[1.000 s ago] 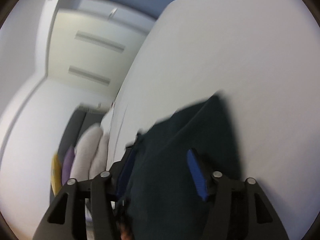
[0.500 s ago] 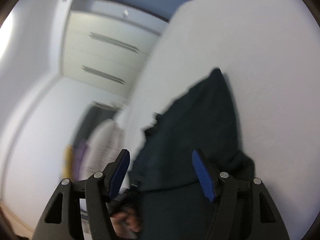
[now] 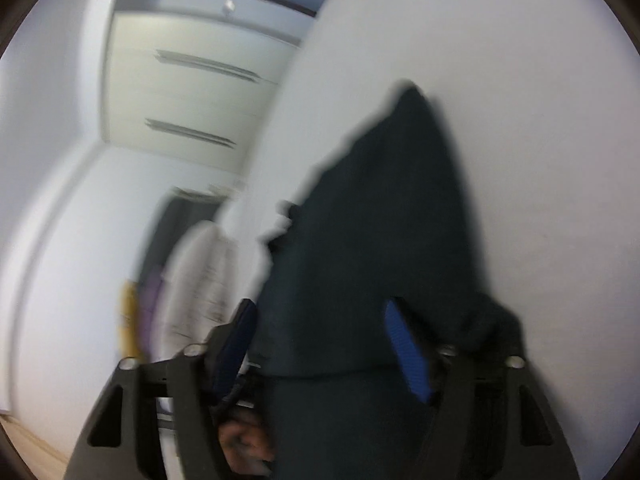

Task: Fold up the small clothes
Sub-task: 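Grasp the sweater hem with both tools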

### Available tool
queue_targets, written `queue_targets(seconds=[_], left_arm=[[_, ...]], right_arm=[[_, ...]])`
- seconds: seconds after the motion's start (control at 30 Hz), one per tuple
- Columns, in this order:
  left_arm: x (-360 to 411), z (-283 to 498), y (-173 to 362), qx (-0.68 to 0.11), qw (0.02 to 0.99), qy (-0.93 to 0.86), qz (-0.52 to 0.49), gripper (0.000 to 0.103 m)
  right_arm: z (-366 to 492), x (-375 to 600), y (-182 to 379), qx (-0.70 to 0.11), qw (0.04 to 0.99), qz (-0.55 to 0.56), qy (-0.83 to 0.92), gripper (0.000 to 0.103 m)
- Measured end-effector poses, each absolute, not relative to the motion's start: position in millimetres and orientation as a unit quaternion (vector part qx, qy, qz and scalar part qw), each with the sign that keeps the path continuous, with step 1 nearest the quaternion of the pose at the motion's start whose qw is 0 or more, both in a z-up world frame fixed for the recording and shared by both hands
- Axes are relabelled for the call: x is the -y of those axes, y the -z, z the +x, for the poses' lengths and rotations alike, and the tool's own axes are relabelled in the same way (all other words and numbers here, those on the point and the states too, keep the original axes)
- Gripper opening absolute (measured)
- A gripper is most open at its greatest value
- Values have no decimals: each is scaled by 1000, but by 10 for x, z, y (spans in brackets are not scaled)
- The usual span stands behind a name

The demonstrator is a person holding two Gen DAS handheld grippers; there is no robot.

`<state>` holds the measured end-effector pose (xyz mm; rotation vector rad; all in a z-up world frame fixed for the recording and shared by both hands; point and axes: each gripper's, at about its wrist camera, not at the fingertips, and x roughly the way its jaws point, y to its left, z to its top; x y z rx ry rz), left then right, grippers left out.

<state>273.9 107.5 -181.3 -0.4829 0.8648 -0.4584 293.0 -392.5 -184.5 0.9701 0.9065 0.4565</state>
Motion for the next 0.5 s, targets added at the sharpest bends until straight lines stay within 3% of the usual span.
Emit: queue_targets(seconds=[0.2,0.23,0.27,0.3,0.37,0.5], left_arm=[[-1164,2675,1780,-414,852,206,-244,11],[-1205,2621,1771,-419,853,193,-246,11],[-1236,2571,1759,-420,851,192,-251,11],[-1286,2486,1739,-421,850,185,-256,11],[-1355,2309,1687,-426,850,175,-256,12],[-1406,1777,1376,-404,875,163,-214,22]], right_arm=[[2579,4290,1937,-413,778,449,-153,16],[2503,4371,1938,-410,775,458,-143,16],[2389,4435,1885,-406,779,460,-131,20],[2315,4443,1820,-403,788,450,-119,42],[2036,4439,1578,-381,821,415,-98,66],[1551,4270,1189,-355,859,353,-110,68]])
